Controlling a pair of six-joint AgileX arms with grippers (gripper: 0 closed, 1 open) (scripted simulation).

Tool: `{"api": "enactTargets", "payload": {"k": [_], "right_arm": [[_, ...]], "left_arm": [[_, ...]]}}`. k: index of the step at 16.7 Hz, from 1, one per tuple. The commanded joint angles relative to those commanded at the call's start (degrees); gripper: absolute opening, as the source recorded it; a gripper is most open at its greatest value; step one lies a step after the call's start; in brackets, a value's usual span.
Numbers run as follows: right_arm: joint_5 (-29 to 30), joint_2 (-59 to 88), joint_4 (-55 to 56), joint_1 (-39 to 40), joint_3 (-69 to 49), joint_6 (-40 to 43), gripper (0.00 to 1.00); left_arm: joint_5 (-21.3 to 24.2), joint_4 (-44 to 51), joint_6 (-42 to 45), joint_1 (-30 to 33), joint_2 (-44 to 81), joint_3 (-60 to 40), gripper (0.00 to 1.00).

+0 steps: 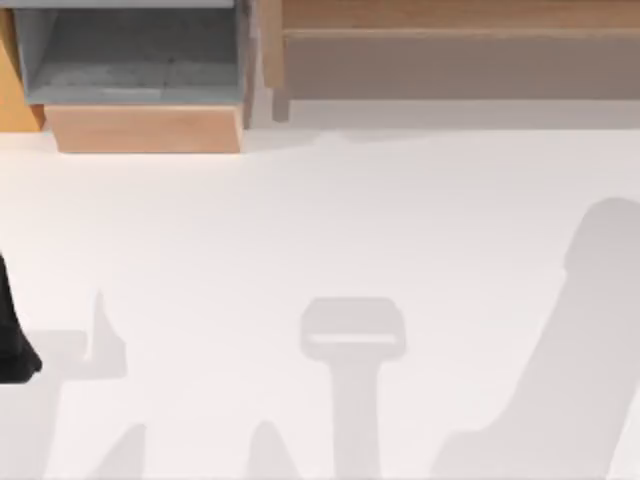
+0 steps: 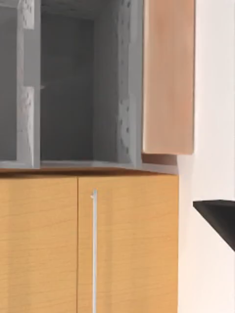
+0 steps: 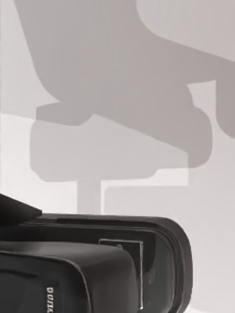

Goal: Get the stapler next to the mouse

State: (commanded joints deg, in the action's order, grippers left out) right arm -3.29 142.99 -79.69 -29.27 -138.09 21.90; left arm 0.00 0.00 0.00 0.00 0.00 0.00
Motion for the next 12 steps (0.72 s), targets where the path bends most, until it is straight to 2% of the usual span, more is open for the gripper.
{"api": "enactTargets", "payload": {"k": [12], "right_arm": [[-1.4, 5.9, 5.7, 3.2, 3.2, 1.1, 0.00]], "left_arm": [[0.0, 0.0, 0.0, 0.0, 0.0, 0.0, 1.00]]}}
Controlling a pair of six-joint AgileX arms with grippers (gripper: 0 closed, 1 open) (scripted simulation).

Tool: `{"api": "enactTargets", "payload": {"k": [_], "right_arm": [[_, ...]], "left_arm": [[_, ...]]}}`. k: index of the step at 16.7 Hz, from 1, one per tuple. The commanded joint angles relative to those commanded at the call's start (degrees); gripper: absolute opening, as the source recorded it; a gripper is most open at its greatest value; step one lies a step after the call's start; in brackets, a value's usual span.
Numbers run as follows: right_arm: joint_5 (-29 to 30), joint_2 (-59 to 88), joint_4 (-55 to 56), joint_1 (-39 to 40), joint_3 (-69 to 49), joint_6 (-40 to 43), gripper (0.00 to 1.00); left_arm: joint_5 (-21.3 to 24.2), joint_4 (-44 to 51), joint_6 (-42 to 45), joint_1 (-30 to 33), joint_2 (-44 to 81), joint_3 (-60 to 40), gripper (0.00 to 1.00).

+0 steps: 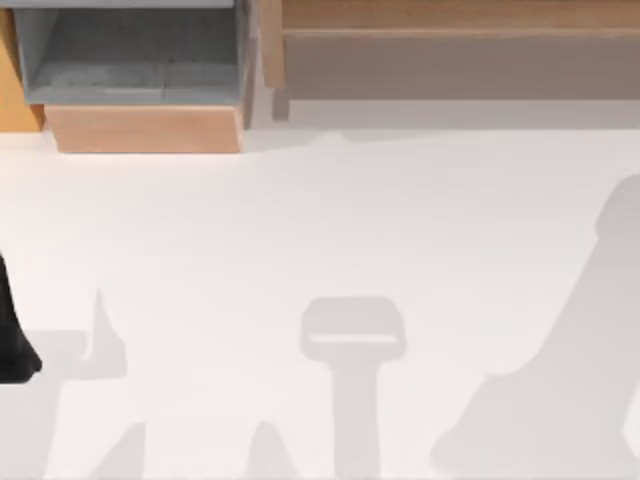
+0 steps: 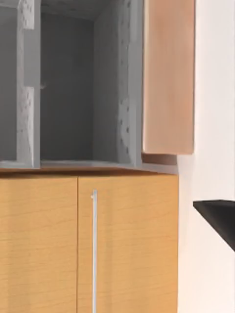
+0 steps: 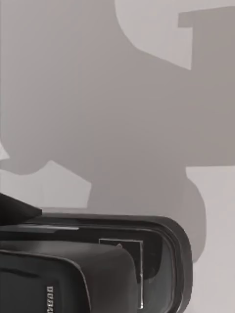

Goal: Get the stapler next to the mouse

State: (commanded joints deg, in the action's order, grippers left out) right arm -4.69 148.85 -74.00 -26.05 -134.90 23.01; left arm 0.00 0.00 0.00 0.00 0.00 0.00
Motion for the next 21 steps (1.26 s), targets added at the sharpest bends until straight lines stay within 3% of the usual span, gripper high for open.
{"api": "enactTargets", "payload": {"k": [2, 15, 21], "right_arm": [[0.0, 0.0, 0.0, 0.0, 0.0, 0.0, 0.00], [0.0, 0.0, 0.0, 0.0, 0.0, 0.0, 0.98], [0.0, 0.0, 0.0, 0.0, 0.0, 0.0, 1.00]], "left_arm": [[0.0, 0.0, 0.0, 0.0, 0.0, 0.0, 1.00], [0.0, 0.0, 0.0, 0.0, 0.0, 0.0, 1.00], [0.0, 0.0, 0.0, 0.0, 0.0, 0.0, 1.00]]}}
